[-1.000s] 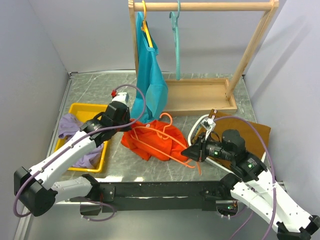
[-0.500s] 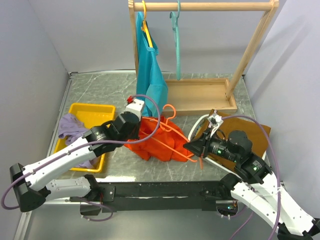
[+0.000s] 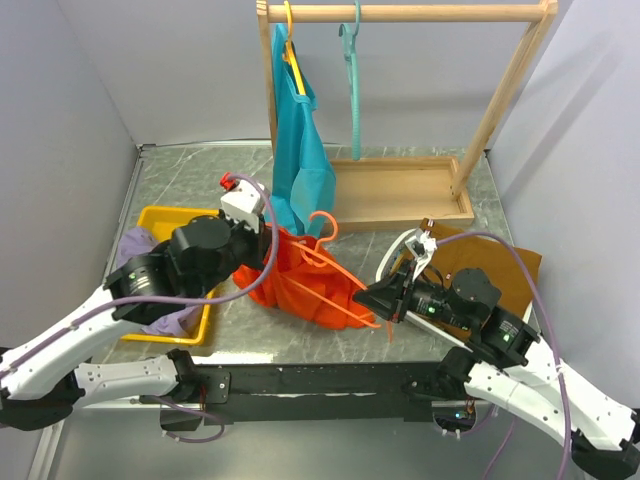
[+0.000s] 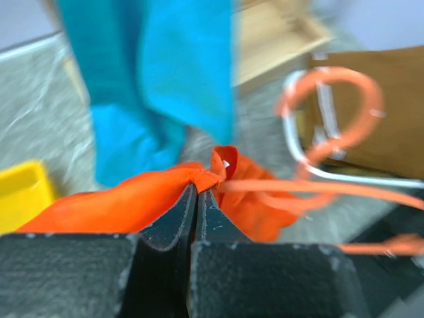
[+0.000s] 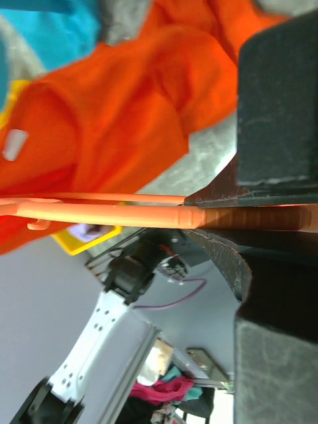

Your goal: Place the t-shirt on the hanger

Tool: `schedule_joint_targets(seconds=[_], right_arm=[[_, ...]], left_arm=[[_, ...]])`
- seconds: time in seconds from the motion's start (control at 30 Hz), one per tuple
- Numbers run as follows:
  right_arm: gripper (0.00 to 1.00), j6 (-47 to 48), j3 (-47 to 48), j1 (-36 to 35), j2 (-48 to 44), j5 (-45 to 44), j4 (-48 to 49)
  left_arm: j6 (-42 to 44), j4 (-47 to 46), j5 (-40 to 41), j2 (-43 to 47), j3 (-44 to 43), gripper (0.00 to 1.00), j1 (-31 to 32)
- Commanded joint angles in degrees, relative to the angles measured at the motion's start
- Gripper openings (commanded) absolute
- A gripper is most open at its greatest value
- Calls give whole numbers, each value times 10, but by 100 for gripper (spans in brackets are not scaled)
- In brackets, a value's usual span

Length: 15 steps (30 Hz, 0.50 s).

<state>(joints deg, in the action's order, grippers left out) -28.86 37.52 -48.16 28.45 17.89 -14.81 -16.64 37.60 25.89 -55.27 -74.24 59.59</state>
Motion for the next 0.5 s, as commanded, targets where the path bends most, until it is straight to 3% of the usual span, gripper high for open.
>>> schedule_joint_targets(seconds=[0.0,0.2,0.37,0.47], right_arm=[[0,16,47,-28,17,-58,104],[0,16,-15,-50,71,-101,217],[0,32,-69,-93,107,-173,327],[0,48,-97,-107,110,-195,373]], left_arm=[[41,6,-50,-5,-21,1,37],[20,-10,-9,7,32,1,97],[-41,11,129,-4,63,2,112],[-72,20,186,-2,67,17,112]])
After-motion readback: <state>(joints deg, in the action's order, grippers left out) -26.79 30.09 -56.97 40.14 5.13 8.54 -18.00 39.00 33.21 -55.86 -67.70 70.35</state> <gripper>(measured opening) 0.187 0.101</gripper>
